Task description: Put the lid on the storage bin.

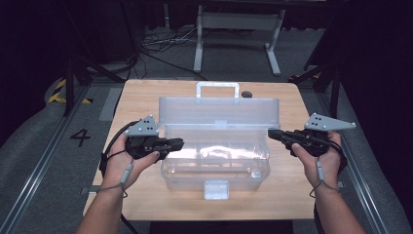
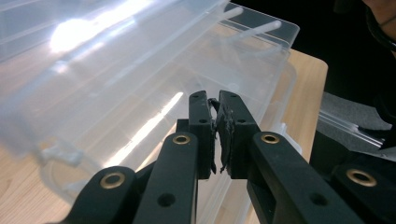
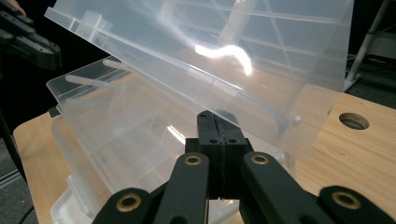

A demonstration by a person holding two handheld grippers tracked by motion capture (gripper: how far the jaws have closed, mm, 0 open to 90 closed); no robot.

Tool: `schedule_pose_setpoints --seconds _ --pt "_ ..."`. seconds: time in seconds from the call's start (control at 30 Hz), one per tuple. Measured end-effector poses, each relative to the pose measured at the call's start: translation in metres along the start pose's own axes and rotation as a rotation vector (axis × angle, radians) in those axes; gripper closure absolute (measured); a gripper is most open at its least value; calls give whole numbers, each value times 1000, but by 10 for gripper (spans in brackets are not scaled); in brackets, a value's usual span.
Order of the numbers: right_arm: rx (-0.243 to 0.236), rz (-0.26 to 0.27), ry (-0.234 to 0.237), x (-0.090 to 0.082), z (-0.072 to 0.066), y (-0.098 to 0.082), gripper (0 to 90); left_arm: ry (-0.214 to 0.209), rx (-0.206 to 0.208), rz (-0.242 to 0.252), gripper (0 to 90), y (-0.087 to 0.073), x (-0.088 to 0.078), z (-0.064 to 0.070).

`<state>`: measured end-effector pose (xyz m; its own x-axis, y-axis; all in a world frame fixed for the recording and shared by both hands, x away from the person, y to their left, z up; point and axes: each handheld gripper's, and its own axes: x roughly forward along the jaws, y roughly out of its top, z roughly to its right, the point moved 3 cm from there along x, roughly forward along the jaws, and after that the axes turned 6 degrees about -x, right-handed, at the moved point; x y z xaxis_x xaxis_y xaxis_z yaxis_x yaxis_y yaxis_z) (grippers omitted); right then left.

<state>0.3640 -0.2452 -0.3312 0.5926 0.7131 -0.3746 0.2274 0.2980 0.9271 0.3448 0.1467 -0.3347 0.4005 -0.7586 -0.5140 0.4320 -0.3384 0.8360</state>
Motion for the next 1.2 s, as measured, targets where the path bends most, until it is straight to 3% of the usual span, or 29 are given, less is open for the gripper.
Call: schedule_pose_setpoints --seconds 0.33,0.83,1.2 --pt "10 17 10 -3 -4 -9 900 54 -56 19 865 -10 -13 -11" --pt "1 -3 19 -5 -9 -16 900 101 -91 30 864 -15 -14 -19" --pt "-5 -20 21 -8 -11 -17 900 100 -94 18 864 -16 -14 -20"
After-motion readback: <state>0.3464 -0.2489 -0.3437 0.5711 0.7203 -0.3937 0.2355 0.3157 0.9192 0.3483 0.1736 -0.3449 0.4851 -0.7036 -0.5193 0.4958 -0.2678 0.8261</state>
